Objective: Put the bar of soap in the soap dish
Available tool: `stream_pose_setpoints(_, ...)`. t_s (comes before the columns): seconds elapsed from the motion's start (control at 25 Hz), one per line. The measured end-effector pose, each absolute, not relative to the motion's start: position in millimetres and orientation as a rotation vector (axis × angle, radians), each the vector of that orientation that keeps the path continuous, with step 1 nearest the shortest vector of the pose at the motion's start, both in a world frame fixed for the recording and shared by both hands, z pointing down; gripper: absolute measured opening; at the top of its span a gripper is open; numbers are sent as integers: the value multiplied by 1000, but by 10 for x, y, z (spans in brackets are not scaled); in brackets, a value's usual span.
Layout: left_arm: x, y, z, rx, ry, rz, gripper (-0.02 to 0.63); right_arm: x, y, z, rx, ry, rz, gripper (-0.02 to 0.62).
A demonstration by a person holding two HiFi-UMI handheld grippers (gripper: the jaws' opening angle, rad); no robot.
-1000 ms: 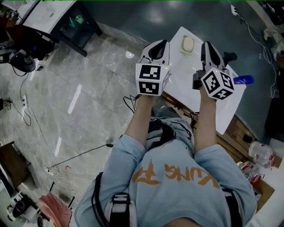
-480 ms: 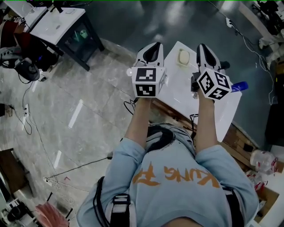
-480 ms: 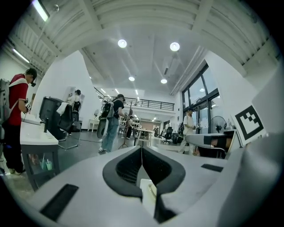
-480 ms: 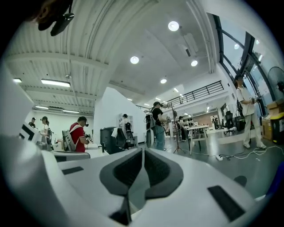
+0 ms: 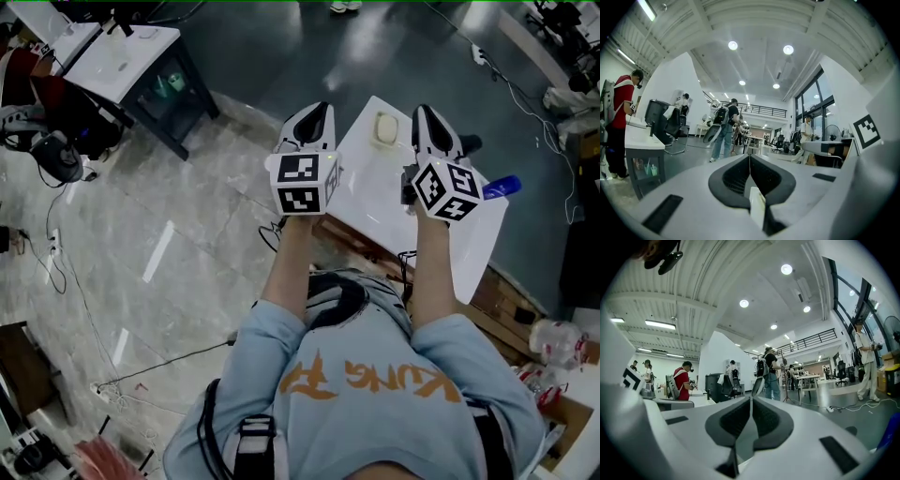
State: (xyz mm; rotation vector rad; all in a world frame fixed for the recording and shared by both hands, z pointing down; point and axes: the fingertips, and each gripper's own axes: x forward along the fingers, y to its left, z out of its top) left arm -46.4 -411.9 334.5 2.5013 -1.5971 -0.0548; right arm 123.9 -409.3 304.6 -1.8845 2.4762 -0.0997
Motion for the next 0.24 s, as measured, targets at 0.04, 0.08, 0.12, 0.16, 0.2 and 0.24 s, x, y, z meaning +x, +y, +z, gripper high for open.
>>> stream_pose_setpoints(0.04,-498,-4125,3348,2493,-1606,-60,25,1234,-4094,3041,-1885,2478,-92,38)
stream_pose_setpoints(0.08,-521,-4126,3356,2487,-1612,-63,25,1234,-4093,3044,-1885,2479,-88,38)
stream_pose_setpoints(0.12,-534,-4125,3366,2485,-1615,-64,25,1237,-4092,3052,-1887,2478,-85,38)
stream_pose_setpoints(0.16,-541,-4123,3377,2484,-1616,-65,25,1241,-4091,3062,-1889,2477,-85,38)
stream_pose_setpoints(0.2,-544,-4123,3386,2484,-1616,-65,25,1246,-4090,3073,-1892,2476,-85,38)
stream_pose_setpoints(0.24,-544,-4122,3395,2484,-1615,-64,25,1251,-4090,3083,-1895,2474,-86,38)
